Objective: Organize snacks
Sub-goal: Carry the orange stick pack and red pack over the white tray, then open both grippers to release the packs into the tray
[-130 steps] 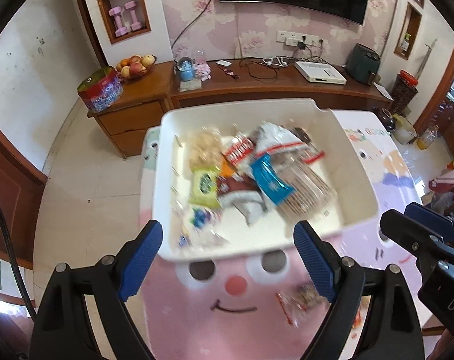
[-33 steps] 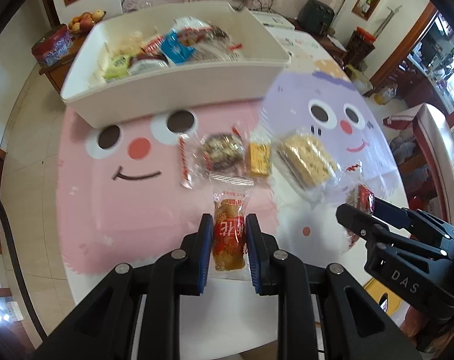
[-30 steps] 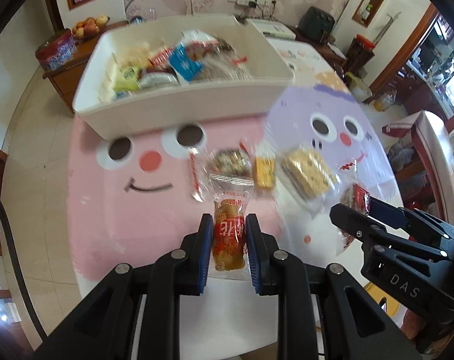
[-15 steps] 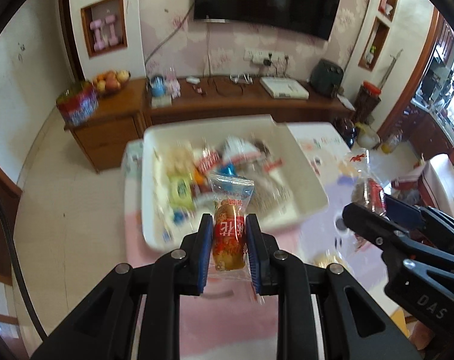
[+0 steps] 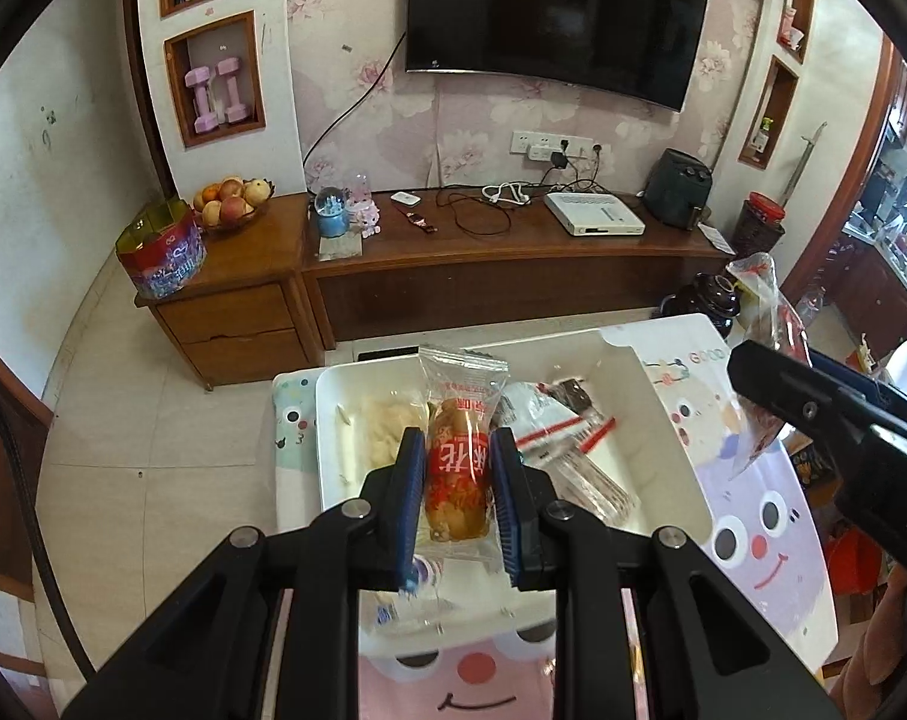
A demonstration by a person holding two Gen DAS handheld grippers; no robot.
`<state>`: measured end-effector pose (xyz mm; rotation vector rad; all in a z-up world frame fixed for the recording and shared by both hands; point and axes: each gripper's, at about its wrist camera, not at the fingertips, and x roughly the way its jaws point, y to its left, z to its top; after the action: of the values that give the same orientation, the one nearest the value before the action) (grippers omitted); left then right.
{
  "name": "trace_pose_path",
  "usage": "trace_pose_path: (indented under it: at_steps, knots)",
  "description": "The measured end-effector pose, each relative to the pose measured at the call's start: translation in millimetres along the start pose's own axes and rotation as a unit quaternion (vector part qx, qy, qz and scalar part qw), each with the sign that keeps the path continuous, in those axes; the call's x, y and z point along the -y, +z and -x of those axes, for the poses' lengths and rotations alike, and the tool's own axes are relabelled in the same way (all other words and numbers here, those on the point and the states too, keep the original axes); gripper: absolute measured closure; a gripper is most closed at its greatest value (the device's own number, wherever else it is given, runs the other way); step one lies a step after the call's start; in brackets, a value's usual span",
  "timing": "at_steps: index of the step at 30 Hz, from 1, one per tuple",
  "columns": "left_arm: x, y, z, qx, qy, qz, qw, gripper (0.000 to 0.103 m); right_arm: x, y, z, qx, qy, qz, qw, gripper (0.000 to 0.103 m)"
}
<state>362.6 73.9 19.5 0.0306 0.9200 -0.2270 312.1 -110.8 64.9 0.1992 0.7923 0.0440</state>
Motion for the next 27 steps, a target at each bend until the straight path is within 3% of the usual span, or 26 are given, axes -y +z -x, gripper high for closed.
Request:
trace_pose_path:
  at_steps: [9,11,12,13,27]
  knots:
    - [-5,-1,-41,-0.032,0.016,0.009,0.9993,0.080,3,3,-59,-0.049,-0.015,-0.006,0.999,0.052]
    - [-7,-3,-48,-0.042,0.027,0.013,0.9986,0.057,2,1,-69,-0.065,-0.015,0.004,0.998,0.052]
    - [-8,-5,-50,-0.045,0.031,0.018,0.9983,0.033,2,0,-72,-0.072,-0.016,0.009,0.997,0.052]
    - [-10,-6,-50,-0.044,0.035,0.023,0.9982,0.022,2,-1,-74,-0.075,-0.015,0.011,0.997,0.051]
    - [-2,-24,-38,-0.040,0.051,0.027,0.9975,0.021,9,-19,-65,-0.089,-0.009,0.028,0.996,0.048]
